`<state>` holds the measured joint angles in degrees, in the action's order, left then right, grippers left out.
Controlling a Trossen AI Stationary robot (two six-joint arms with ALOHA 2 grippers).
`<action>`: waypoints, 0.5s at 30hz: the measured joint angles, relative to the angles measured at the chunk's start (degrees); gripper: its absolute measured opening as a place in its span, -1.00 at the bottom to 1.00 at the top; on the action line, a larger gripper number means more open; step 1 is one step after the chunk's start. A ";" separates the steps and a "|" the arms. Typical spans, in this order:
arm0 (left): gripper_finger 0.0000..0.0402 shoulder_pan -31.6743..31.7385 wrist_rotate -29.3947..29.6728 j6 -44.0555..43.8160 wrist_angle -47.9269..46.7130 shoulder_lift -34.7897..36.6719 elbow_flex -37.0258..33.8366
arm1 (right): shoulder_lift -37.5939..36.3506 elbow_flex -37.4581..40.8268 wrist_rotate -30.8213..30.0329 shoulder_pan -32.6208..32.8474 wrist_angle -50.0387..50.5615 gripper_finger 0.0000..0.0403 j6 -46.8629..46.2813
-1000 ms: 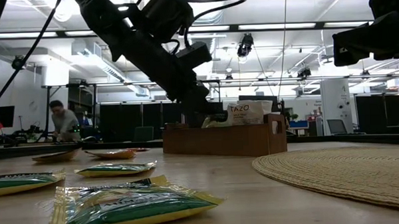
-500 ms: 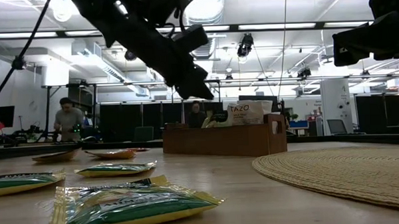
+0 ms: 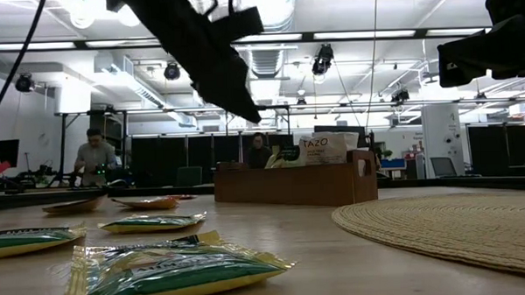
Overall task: Pick & Place Tea
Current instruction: Put the yellow tea bag into the middle section of the wooden organizer
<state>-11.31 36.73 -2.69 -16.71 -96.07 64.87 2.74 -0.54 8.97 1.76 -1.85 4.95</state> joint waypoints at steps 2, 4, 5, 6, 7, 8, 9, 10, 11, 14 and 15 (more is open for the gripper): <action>-0.47 -1.45 -0.14 -2.29 -2.33 0.01 1.48 | 0.00 0.00 0.00 0.00 0.00 -0.96 0.00; -0.47 -2.61 -0.13 -4.80 -4.95 0.11 2.54 | 0.00 0.00 0.01 -0.01 0.00 -0.96 0.00; -0.47 -3.08 -0.15 -6.35 -6.13 0.11 2.80 | 0.00 0.00 0.00 0.00 0.00 -0.96 0.00; -0.47 -3.42 -0.16 -8.36 -7.54 0.11 3.07 | 0.00 0.00 0.00 -0.02 0.00 -0.96 0.00; -0.47 -3.62 -0.41 -10.91 -9.26 0.11 3.43 | 0.00 0.00 0.00 0.00 0.02 -0.96 0.00; -0.47 -3.67 -1.69 -13.99 -10.92 0.11 3.84 | 0.00 0.00 0.00 0.00 0.00 -0.96 0.00; -0.47 -3.69 -3.29 -17.27 -12.70 0.11 4.31 | 0.00 0.00 0.00 -0.02 0.00 -0.96 0.00; -0.47 -3.82 -4.81 -20.41 -14.35 0.11 4.59 | 0.00 0.00 0.00 0.00 0.00 -0.96 0.00; -0.47 -3.92 -6.25 -23.00 -15.98 0.11 4.76 | 0.00 0.00 0.00 0.00 0.00 -0.96 0.00; -0.47 -5.17 -8.40 -27.55 -19.01 0.11 4.80 | 0.00 0.00 0.00 -0.01 0.02 -0.96 0.00; -0.47 -5.91 -8.79 -28.66 -19.47 0.20 4.80 | 0.00 0.00 0.00 0.00 0.00 -0.96 0.00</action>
<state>-17.22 27.95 -31.35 -36.18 -95.87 69.67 2.74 -0.54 8.97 1.76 -1.85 4.95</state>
